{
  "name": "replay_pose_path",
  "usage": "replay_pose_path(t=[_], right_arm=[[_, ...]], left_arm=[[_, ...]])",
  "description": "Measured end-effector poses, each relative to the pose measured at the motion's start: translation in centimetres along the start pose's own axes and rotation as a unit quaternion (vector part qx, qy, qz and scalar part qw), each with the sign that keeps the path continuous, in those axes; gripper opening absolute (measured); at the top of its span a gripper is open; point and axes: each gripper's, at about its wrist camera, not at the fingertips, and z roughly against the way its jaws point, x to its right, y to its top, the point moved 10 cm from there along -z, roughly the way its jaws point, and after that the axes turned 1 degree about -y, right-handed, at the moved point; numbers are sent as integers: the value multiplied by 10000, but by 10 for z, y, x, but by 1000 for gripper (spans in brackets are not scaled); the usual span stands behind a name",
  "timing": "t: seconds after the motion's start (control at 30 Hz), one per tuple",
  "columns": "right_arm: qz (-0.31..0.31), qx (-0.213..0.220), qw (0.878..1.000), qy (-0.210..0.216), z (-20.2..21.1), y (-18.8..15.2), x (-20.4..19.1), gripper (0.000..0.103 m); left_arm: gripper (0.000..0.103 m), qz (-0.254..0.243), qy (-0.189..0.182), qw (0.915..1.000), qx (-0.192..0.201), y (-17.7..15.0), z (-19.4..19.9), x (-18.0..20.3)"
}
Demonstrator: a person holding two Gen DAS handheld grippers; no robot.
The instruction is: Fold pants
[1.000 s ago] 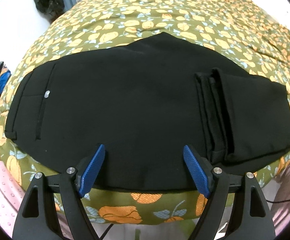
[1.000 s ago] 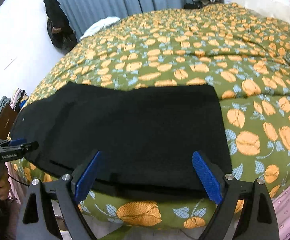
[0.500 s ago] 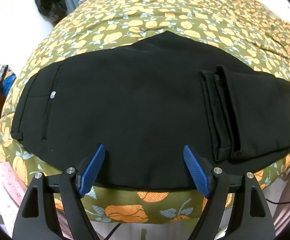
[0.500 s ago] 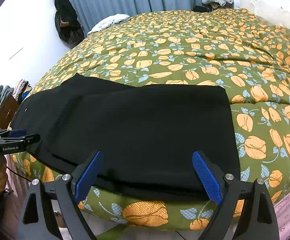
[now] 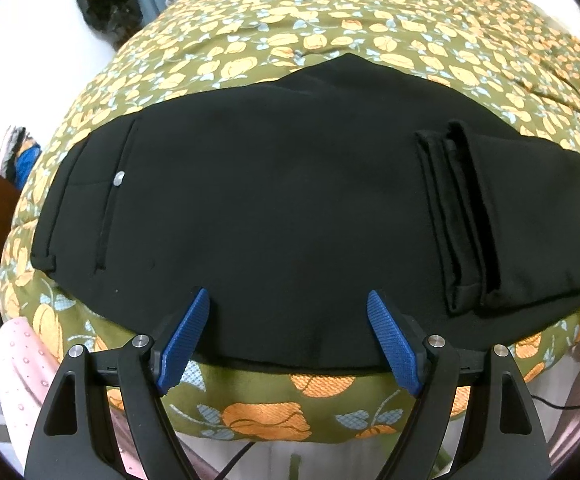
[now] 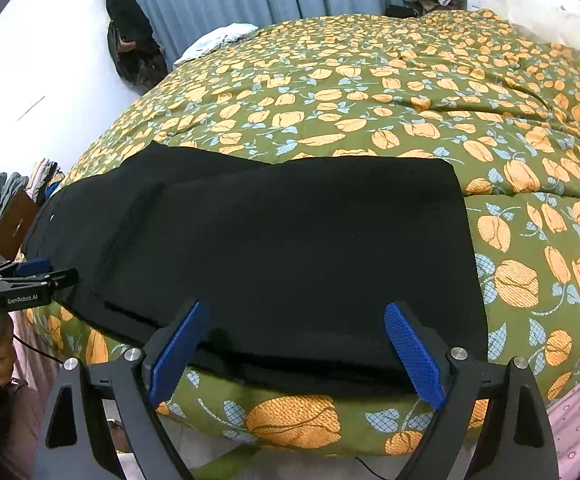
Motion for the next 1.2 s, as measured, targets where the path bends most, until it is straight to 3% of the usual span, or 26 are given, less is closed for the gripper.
replay_pose_path(t=[0.3,0.43,0.5,0.57,0.63,0.73,0.83,0.87,0.9,0.93,0.97,1.07,1.2], right_arm=[[-29,-10,10000,15,-1,0,0,91],[-7,-2,10000,46,0,-1,-1,91],[-2,2,10000,58,0,-1,-1,91],[-19,8,10000,82,-1,0,-2,91],[-49,3,9999,112,-4,1,-4,91],[-31,11,9999,160,-4,1,-8,91],[101,32,9998,172,-2,0,-14,91],[126,41,9998,177,0,0,-15,91],[138,54,9997,178,0,0,-15,91],[137,70,9997,178,1,0,-15,91],[124,82,9997,179,1,1,-14,91],[32,114,9997,202,1,3,-11,91],[-69,131,9996,246,0,4,-8,91]], left_arm=[[86,143,-226,9996,9,13,3,-15],[87,450,492,9960,601,62,24,-106],[98,1042,662,9902,647,82,27,-170],[98,1518,260,9866,544,89,15,-207],[98,1867,-456,9814,-19,82,-21,-229],[98,1969,-1282,9701,-607,61,-65,-227],[97,2184,-1694,9591,-608,51,-71,-219],[82,2223,-1838,9561,-521,51,-66,-215],[55,2240,-2087,9511,-412,54,-59,-209],[48,2259,-1995,9528,-380,53,-54,-210],[24,2292,-1882,9544,-354,52,-49,-212],[15,2571,-2039,9443,-263,57,-26,-215],[12,2305,-2352,9440,182,89,37,-184]])
